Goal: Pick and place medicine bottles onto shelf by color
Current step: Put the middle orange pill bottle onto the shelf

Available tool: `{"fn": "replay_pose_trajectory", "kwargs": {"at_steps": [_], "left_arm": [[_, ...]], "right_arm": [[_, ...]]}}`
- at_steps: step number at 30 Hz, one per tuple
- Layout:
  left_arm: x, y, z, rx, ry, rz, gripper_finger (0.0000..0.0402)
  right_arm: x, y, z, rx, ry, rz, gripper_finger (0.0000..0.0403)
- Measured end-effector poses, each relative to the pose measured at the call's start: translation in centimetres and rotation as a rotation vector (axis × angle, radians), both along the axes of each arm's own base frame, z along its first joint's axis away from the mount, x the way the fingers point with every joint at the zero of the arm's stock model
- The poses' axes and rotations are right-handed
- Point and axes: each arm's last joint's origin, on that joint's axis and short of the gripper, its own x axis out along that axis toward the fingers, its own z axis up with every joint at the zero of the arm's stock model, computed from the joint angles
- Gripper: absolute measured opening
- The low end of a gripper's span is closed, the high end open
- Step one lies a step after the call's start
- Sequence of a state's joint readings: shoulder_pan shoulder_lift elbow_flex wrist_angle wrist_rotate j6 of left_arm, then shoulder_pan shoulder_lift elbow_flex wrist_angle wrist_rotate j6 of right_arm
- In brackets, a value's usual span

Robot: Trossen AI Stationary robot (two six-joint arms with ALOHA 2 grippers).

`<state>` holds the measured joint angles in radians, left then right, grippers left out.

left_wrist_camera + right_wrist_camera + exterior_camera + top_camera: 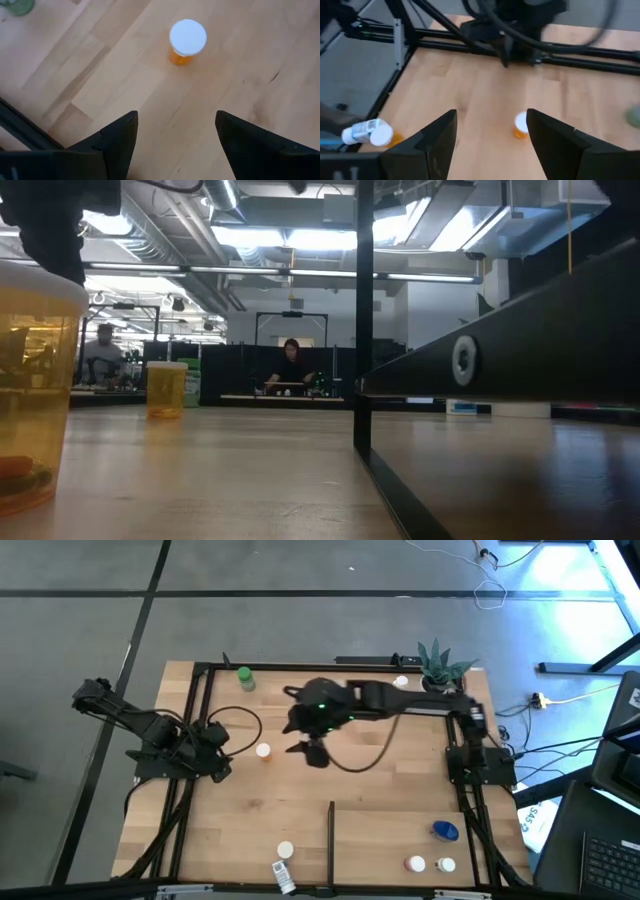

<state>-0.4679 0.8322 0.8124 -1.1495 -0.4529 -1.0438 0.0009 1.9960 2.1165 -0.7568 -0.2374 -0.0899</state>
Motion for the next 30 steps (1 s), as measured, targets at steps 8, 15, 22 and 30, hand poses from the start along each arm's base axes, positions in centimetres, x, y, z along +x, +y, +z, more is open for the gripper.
{"fn": "replay_pose_trajectory", "kwargs": {"at_steps": [8,15,22,30], "left_arm": [[0.0,0.0,-0.5,0.012,0.008,0.005,0.0261],[0.4,-0.2,-3.6,-0.012,0.003,0.029,0.0261],[0.5,-0.2,-5.4,-0.023,-0.038,0.099,0.0261],[1.7,0.1,-8.4,-0.021,-0.143,0.166,0.0261]], "right_arm": [[4.1,-1.1,-3.6,0.011,0.06,-0.008,0.0241],[4.4,-1.9,-5.1,0.019,0.129,-0.031,0.0241],[5.6,-2.3,-7.7,-0.015,0.173,-0.038,0.0241],[5.7,-2.8,-7.7,-0.048,0.171,-0.093,0.0241]]}}
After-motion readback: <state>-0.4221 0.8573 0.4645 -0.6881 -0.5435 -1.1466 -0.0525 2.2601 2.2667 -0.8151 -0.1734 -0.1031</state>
